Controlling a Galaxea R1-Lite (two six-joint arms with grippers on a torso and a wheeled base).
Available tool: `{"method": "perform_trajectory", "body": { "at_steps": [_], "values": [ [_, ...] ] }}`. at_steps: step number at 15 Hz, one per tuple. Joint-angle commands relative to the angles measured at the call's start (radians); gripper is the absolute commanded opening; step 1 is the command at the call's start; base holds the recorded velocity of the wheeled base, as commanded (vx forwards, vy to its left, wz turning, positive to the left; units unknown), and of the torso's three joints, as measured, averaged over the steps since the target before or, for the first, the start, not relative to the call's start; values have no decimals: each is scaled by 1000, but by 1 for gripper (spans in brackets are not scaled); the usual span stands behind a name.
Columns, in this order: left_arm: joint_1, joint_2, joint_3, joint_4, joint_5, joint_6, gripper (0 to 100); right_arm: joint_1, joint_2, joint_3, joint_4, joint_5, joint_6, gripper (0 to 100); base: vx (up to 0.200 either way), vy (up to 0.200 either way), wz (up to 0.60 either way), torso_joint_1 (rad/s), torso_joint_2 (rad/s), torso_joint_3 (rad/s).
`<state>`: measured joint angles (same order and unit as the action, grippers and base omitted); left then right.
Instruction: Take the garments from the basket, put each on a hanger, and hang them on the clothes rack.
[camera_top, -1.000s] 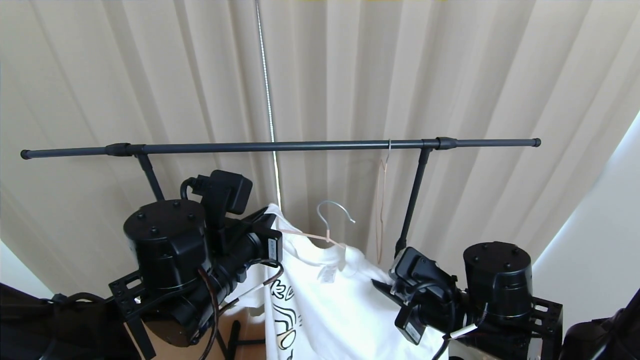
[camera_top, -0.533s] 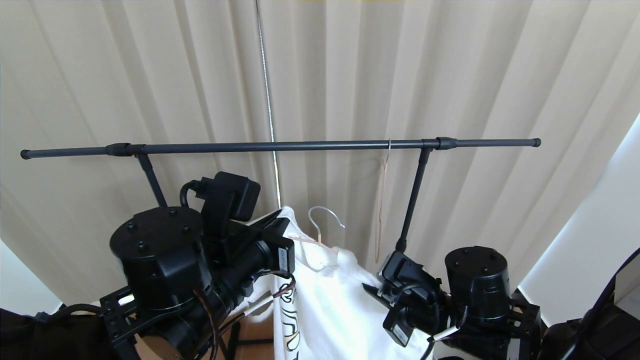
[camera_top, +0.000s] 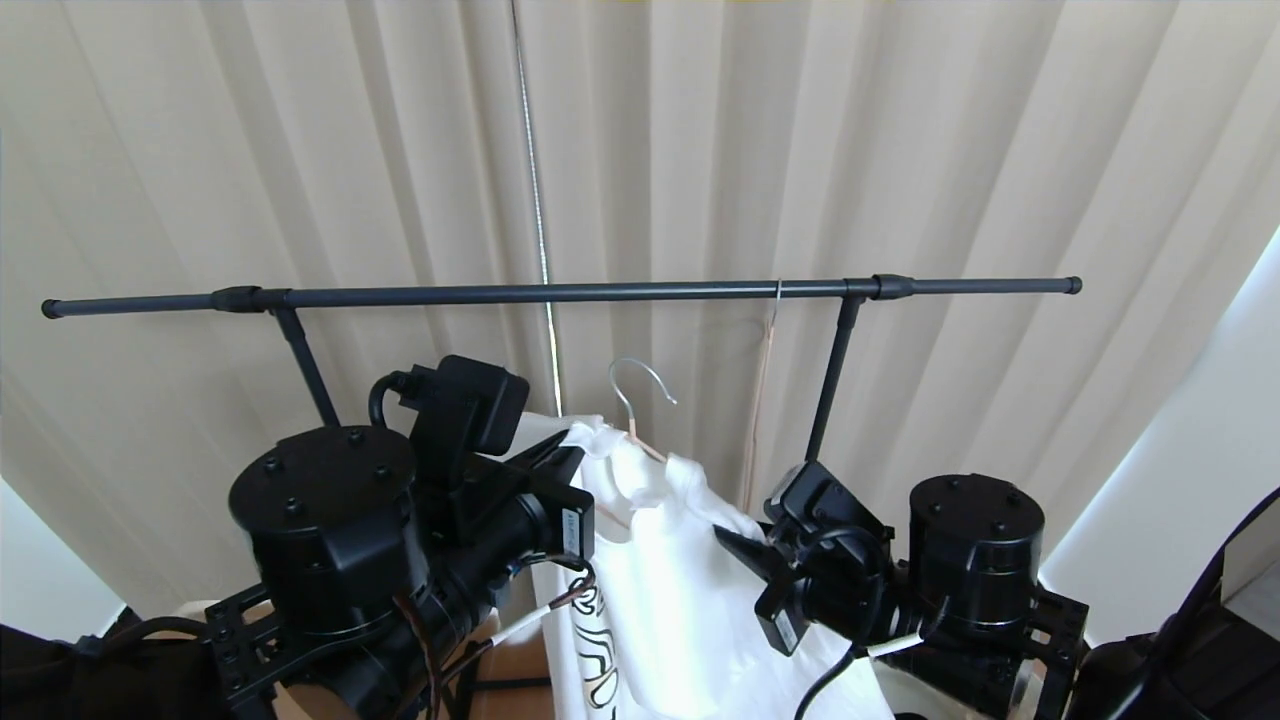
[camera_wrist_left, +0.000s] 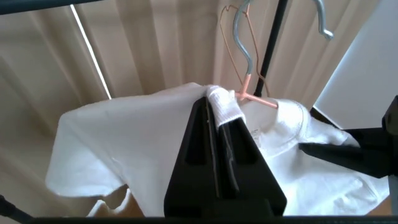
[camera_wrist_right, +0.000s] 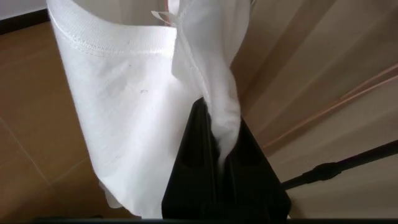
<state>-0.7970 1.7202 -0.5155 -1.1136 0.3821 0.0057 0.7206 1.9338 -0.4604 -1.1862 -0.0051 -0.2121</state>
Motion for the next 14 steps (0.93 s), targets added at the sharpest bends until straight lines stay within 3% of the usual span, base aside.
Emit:
{"method": "perform_trajectory", "body": {
  "at_steps": [1,7,9,14],
  "values": [
    [2,9,0,0,1,0,0,0,-7,3,-9,1,0,0,0,0,0,0,0,0],
    [58,18,-37,-2,6,-1,0,17,-24,39,-75,5,5,0,0,0,0,0,0,0],
    [99,16,-101,0,34,-59,0,39,-21,46,-96,5,4,0,0,0,0,0,0,0],
    [68,13,-115,0,64,-70,0,56,-9,40,-98,5,5,0,0,0,0,0,0,0]
  ]
}}
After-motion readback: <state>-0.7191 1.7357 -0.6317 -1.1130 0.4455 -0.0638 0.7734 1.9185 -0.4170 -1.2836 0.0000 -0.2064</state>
